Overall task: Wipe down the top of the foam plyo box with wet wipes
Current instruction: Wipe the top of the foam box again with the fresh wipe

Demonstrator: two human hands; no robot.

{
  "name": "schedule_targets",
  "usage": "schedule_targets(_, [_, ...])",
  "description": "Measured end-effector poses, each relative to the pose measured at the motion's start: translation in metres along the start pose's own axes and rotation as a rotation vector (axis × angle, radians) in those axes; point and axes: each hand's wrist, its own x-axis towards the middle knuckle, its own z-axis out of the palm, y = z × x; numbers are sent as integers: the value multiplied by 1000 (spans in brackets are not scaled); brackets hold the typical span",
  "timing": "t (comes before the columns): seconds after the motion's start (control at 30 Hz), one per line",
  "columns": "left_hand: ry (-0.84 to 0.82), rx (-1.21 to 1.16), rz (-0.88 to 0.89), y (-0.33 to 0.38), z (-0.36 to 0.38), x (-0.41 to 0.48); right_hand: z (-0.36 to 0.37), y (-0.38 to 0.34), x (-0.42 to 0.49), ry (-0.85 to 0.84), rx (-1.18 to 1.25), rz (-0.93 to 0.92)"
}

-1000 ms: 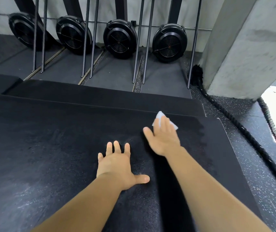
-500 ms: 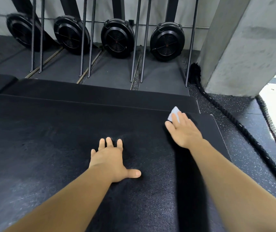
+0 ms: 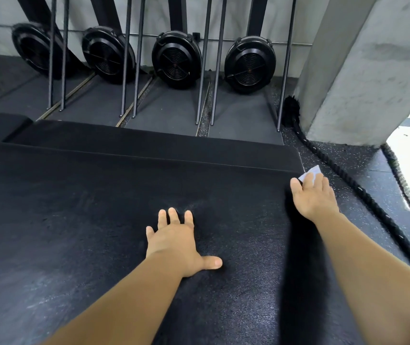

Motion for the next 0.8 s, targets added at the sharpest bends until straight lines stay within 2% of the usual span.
schedule_targets(0.1, [-2,1,2,0,-1,1,7,-18,-15,12,-36,-59])
schedule_targets(0.3, [-5,6,-7,1,-3,0,17,-56,-63,89,81,-337])
schedule_targets(0.43, [-10,18,-22,2,-5,0,30,-80,-85,-70,-30,-538])
schedule_targets(0.53, [-9,33,-25,3,-6,0,33,-75,-81,-54,-103,-629])
schedule_targets(0.8, [-12,37,-21,2,-6,-1,4,-2,-23,38,-95,-366])
